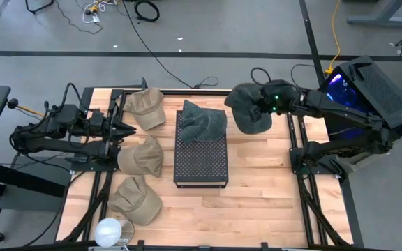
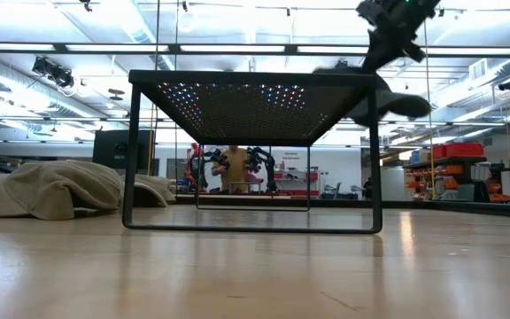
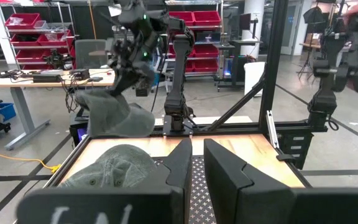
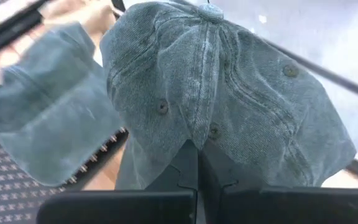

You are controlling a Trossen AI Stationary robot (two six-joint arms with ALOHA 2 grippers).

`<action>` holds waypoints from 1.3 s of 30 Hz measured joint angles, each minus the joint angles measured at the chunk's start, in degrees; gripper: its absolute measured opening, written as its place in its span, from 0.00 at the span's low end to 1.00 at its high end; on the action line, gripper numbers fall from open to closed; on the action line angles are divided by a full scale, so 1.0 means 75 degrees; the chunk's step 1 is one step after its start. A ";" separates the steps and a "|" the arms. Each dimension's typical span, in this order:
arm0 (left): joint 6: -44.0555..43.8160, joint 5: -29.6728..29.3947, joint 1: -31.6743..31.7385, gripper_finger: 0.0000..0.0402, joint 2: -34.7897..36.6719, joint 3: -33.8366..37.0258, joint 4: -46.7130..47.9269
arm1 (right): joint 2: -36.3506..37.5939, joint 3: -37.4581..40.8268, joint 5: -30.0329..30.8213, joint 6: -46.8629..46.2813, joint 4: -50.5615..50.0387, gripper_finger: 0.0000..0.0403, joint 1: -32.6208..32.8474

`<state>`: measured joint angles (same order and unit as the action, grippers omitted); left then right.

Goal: Pick & Place hat
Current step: Stack the gray cap on top of the other gray cap on the shelf

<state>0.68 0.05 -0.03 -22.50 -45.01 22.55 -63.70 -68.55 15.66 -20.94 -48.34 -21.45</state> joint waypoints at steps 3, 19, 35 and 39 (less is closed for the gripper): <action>0.0001 0.0000 0.0001 0.12 0.0001 0.0002 0.0000 | 0.0000 -0.0358 0.0000 0.0465 0.0061 0.00 0.0000; -0.0001 0.0000 -0.0001 0.12 0.0001 0.0001 -0.0003 | -0.0085 -0.0997 -0.1377 0.4144 0.1668 0.00 0.0000; -0.0002 0.0000 -0.0001 0.12 0.0000 0.0000 -0.0003 | -0.0902 -0.0997 -0.4122 0.7161 0.3023 0.00 0.0000; -0.0002 0.0000 -0.0001 0.12 0.0001 0.0000 -0.0003 | -0.1135 -0.0997 -0.4609 0.7597 0.3332 0.00 0.0000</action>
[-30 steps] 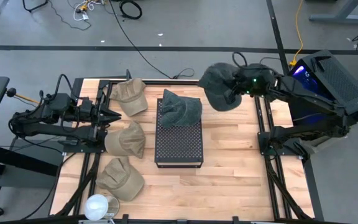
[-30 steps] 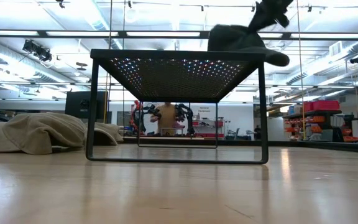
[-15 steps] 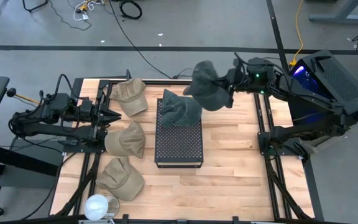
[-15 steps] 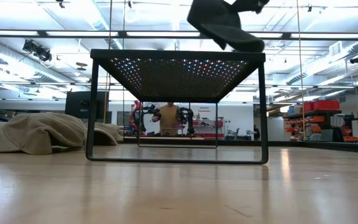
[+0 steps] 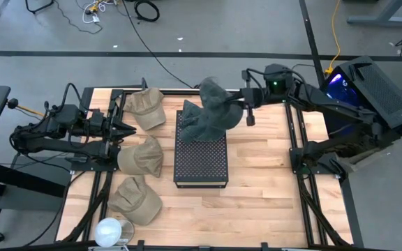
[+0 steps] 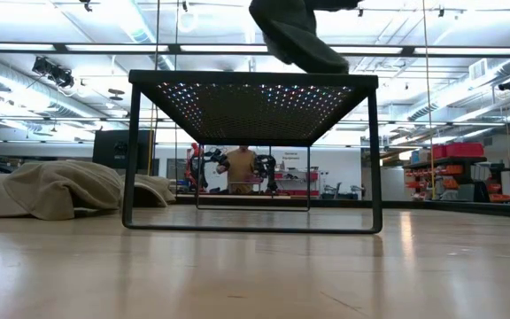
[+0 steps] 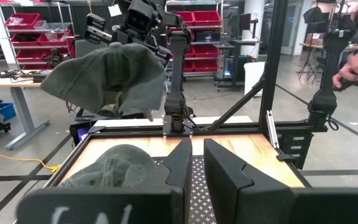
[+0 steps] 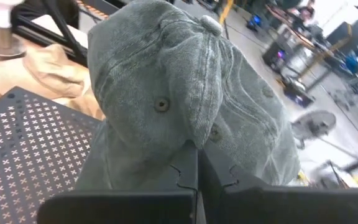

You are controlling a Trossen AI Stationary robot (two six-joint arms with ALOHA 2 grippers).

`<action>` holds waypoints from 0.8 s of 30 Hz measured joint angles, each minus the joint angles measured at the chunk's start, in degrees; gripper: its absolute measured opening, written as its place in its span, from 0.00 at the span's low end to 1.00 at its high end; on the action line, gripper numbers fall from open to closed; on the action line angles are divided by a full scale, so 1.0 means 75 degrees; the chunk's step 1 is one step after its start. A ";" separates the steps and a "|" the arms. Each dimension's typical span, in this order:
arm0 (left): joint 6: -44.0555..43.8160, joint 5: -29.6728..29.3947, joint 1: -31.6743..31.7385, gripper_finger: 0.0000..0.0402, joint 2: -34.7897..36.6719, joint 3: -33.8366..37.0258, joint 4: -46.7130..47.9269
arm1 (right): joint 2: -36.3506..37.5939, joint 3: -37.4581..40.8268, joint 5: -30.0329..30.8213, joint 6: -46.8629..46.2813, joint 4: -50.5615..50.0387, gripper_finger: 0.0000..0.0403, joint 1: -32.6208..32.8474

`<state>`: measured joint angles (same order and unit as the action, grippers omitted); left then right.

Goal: Pick & Place hat
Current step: Stack the gray cap on top of the other gray cap on the shelf

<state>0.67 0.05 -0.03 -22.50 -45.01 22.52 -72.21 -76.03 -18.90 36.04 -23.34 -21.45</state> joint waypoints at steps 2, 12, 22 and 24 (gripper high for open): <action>-0.0001 0.0000 0.0003 0.12 -0.0001 -0.0001 0.0003 | -0.0103 0.0000 -0.0049 0.0088 0.0123 0.00 0.0006; -0.0001 0.0000 0.0002 0.12 -0.0001 0.0001 0.0002 | -0.0577 -0.0003 -0.0410 0.0351 0.0310 0.00 0.0003; 0.0002 0.0000 0.0002 0.12 -0.0001 0.0000 0.0000 | -0.0717 0.0261 -0.0431 0.0597 0.0696 0.00 0.0026; -0.0001 0.0000 0.0000 0.12 0.0002 0.0001 0.0002 | -0.0770 0.0265 -0.0435 0.0677 0.0709 0.00 0.0026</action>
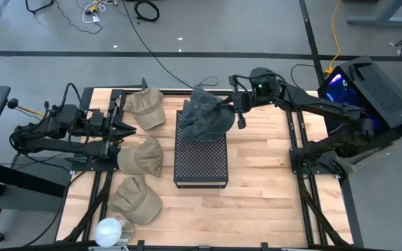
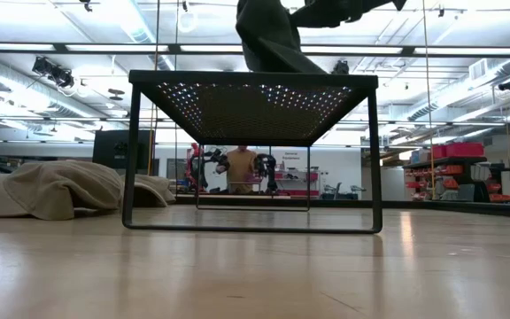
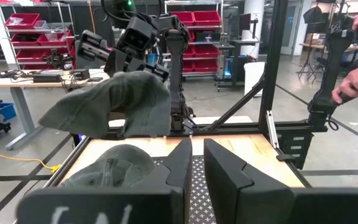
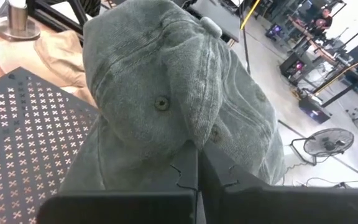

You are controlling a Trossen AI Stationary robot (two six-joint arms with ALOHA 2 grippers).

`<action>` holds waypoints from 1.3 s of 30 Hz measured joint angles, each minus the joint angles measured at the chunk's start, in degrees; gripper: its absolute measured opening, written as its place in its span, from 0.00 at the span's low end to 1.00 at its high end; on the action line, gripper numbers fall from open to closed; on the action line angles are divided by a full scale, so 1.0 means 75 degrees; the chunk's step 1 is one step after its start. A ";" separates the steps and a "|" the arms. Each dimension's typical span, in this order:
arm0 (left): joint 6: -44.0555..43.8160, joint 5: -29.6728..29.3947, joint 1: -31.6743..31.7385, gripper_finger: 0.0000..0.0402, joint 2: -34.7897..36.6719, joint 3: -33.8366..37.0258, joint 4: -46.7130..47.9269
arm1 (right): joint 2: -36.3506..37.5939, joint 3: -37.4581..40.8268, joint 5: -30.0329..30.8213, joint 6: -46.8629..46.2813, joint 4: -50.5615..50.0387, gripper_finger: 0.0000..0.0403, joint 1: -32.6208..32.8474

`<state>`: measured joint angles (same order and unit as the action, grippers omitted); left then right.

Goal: Pick & Place hat
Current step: Stack the gray cap on top of the other gray cap on the shelf

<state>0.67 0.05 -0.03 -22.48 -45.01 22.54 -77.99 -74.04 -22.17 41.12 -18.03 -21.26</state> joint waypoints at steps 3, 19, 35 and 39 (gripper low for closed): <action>0.0003 0.0000 0.0001 0.12 -0.0002 0.0000 0.0001 | -0.0070 0.0003 -0.0175 0.0315 0.0028 0.00 -0.0006; 0.0000 0.0000 0.0002 0.12 -0.0002 0.0000 -0.0002 | -0.0390 0.0012 -0.0583 0.0383 0.0526 0.00 -0.0016; 0.0000 0.0000 0.0001 0.12 -0.0002 0.0002 0.0001 | -0.0719 0.0012 -0.0581 0.0474 0.0538 0.00 -0.0161; 0.0000 0.0000 0.0000 0.12 -0.0002 -0.0001 0.0001 | -0.0822 0.0011 -0.0580 0.0468 0.0540 0.00 -0.0163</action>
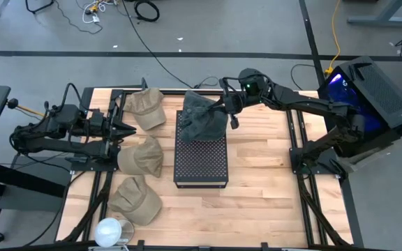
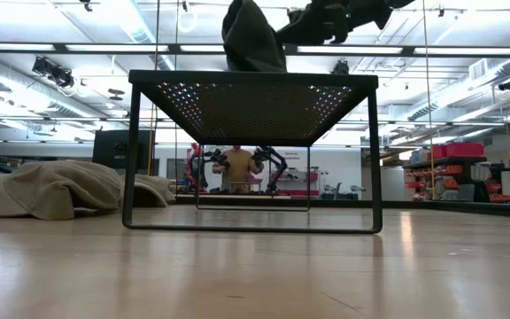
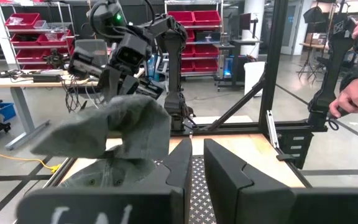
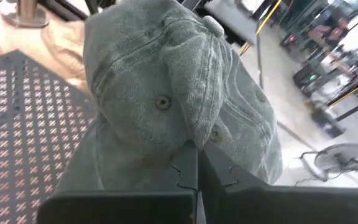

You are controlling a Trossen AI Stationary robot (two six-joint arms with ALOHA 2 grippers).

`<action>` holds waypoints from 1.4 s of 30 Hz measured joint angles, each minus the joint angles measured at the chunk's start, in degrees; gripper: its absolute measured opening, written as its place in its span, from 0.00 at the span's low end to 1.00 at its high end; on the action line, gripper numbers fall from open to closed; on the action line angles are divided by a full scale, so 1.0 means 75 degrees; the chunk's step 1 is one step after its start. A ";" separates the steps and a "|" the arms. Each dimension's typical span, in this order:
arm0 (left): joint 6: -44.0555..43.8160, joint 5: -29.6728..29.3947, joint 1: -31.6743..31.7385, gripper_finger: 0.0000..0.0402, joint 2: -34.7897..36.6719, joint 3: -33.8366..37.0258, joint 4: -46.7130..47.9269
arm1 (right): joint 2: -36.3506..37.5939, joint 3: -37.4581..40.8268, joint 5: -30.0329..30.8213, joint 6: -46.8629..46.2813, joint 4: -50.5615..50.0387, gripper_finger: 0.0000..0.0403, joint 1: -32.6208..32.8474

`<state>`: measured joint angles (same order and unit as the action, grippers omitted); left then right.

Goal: Pick & Place hat
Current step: Stack the gray cap on top of the other gray cap on the shelf, then put the top brown cap on the shelf

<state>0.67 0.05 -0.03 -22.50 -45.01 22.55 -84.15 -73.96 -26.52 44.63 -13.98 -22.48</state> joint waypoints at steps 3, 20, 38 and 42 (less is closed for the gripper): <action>0.0000 0.0000 0.0000 0.12 0.0000 0.0003 0.0000 | -0.0116 0.0001 0.0002 -0.0002 0.0044 0.00 0.0000; 0.0000 0.0000 0.0002 0.12 0.0000 0.0002 -0.0002 | -0.0383 0.0001 0.0085 0.0060 0.0002 0.01 -0.0079; 0.0000 0.0000 0.0003 0.12 0.0000 0.0000 -0.0002 | -0.0390 0.0001 0.0815 -0.0083 0.0105 0.15 -0.0073; 0.0000 0.0000 0.0001 0.12 0.0000 0.0000 -0.0003 | -0.0389 0.0001 0.0799 -0.0083 0.0105 0.18 -0.0073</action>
<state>0.67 0.05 -0.03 -22.50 -45.01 22.52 -87.07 -73.95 -20.52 44.01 -13.19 -23.03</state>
